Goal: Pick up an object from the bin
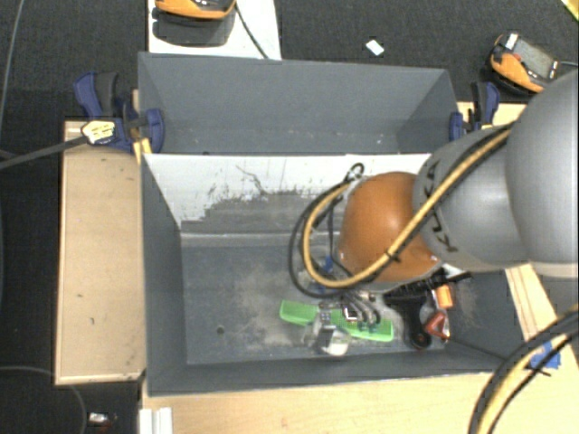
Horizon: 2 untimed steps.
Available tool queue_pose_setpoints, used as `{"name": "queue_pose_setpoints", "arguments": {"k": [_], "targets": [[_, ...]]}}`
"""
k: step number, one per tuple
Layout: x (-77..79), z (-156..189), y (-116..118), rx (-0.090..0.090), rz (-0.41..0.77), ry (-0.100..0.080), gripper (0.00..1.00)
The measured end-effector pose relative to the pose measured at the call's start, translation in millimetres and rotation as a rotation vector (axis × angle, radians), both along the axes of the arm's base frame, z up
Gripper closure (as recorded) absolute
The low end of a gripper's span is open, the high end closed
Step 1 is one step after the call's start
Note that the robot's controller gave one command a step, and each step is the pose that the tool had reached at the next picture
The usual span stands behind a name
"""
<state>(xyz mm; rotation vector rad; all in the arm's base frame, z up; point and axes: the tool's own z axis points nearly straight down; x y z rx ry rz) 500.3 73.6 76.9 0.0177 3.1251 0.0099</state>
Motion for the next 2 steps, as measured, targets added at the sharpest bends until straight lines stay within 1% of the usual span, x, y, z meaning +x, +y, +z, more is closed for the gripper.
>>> {"name": "queue_pose_setpoints", "arguments": {"k": [1, 2], "targets": [[-8.7, -7.3, 8.1, 0.003, -0.172, -0.004, 1.00], [-10.3, -6.4, 9.2, 0.003, -0.177, -0.002, 1.00]]}}
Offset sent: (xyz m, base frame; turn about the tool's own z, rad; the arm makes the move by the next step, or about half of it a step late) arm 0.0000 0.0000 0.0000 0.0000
